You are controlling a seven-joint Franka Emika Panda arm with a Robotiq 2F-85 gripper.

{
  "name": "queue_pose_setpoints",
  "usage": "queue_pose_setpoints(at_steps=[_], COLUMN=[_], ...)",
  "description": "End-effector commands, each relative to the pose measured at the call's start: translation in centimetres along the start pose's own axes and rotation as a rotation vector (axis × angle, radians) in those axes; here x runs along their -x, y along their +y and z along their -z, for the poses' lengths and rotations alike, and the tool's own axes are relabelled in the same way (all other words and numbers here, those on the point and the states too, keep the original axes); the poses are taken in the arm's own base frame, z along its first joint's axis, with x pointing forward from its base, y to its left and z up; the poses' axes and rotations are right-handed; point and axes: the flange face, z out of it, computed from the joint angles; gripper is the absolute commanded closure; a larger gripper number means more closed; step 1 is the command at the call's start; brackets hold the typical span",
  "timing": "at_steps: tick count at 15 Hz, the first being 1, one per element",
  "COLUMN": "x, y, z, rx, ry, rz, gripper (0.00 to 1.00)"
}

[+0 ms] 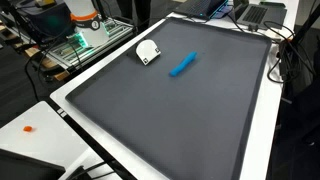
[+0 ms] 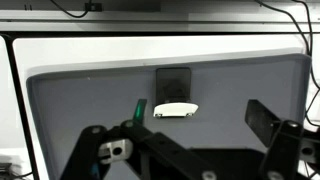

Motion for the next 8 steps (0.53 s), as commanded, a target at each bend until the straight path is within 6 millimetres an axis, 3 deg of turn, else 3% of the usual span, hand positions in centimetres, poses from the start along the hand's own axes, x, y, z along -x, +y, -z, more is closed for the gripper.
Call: queue_pose_setpoints(at_steps=[1, 4, 8], x=[0.0, 0.0, -2.8], y=[0.0, 0.0, -1.7], z=[0.1, 0.1, -3.0], rx=[0.0, 0.0, -0.085], ry=[-0.001, -0.001, -0.015], rz=[0.0, 0.0, -0.119], gripper=[0.0, 0.0, 0.0])
